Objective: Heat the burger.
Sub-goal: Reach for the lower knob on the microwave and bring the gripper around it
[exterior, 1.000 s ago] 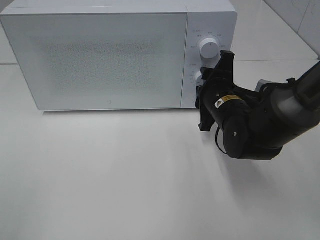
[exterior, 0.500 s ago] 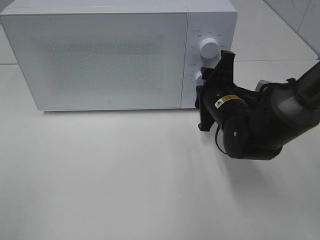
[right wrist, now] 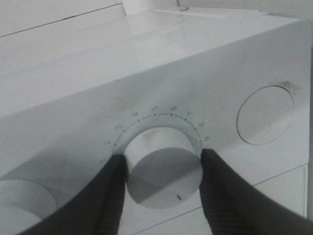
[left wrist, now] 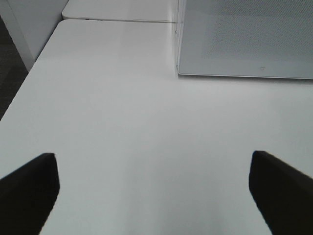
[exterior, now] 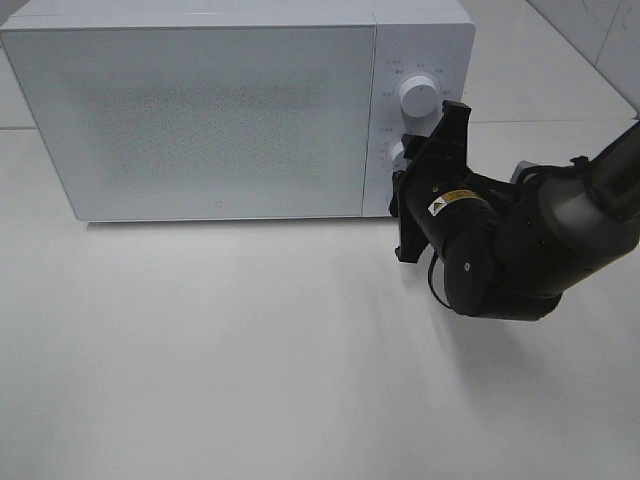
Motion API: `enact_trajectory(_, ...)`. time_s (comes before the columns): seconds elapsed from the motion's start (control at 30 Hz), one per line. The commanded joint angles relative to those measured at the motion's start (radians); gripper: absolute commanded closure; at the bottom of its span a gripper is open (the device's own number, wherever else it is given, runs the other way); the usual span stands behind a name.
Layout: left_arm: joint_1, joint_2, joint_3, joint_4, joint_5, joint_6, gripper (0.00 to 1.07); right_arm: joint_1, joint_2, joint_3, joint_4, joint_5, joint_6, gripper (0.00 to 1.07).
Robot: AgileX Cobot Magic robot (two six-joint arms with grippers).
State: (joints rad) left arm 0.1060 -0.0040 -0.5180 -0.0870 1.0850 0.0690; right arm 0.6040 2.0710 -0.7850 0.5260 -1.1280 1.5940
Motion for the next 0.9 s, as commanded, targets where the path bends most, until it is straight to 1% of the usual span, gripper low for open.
enact_trajectory(0.03, 0.004, -0.018, 0.002, 0.001, -0.016, -0.006, 0.09, 0.016, -0.020, -0.048, -0.110, -0.150, -0.020, 0.68)
enact_trajectory(0.1, 0.004, -0.018, 0.002, 0.001, -0.016, -0.006, 0.09, 0.016, -0.020, -0.048, -0.080, -0.163, -0.047, 0.64)
enact_trajectory(0.2, 0.004, -0.018, 0.002, 0.001, -0.016, -0.006, 0.09, 0.016, -0.020, -0.048, -0.071, -0.165, -0.055, 0.63)
enact_trajectory(0.27, 0.004, -0.018, 0.002, 0.001, -0.016, -0.006, 0.09, 0.016, -0.020, -0.048, -0.041, -0.165, -0.077, 0.59)
enact_trajectory(0.3, 0.004, -0.018, 0.002, 0.001, -0.016, -0.006, 0.09, 0.016, -0.020, -0.048, -0.041, -0.165, -0.077, 0.59)
enact_trajectory(0.37, 0.004, -0.018, 0.002, 0.001, -0.016, -0.006, 0.09, 0.016, -0.020, -0.048, -0.011, -0.168, -0.123, 0.52)
enact_trajectory(0.4, 0.004, -0.018, 0.002, 0.001, -0.016, -0.006, 0.09, 0.016, -0.020, -0.048, -0.011, -0.168, -0.123, 0.52)
enact_trajectory(0.47, 0.004, -0.018, 0.002, 0.001, -0.016, -0.006, 0.09, 0.016, -0.020, -0.047, -0.005, -0.171, -0.144, 0.46)
enact_trajectory(0.57, 0.004, -0.018, 0.002, 0.001, -0.016, -0.006, 0.09, 0.016, -0.020, -0.042, -0.005, -0.172, -0.150, 0.44)
enact_trajectory(0.63, 0.004, -0.018, 0.002, 0.001, -0.016, -0.006, 0.09, 0.016, -0.021, -0.016, -0.017, -0.164, -0.159, 0.39)
enact_trajectory(0.73, 0.004, -0.018, 0.002, 0.001, -0.016, -0.006, 0.09, 0.017, -0.023, -0.004, -0.023, -0.161, -0.159, 0.38)
enact_trajectory(0.8, 0.004, -0.018, 0.002, 0.001, -0.016, -0.006, 0.09, 0.018, -0.041, 0.046, -0.042, -0.154, -0.161, 0.38)
enact_trajectory(0.83, 0.004, -0.018, 0.002, 0.001, -0.016, -0.006, 0.09, 0.018, -0.041, 0.046, -0.042, -0.154, -0.161, 0.38)
enact_trajectory(0.9, 0.004, -0.018, 0.002, 0.001, -0.016, -0.006, 0.09, 0.018, -0.068, 0.080, -0.065, -0.115, -0.190, 0.38)
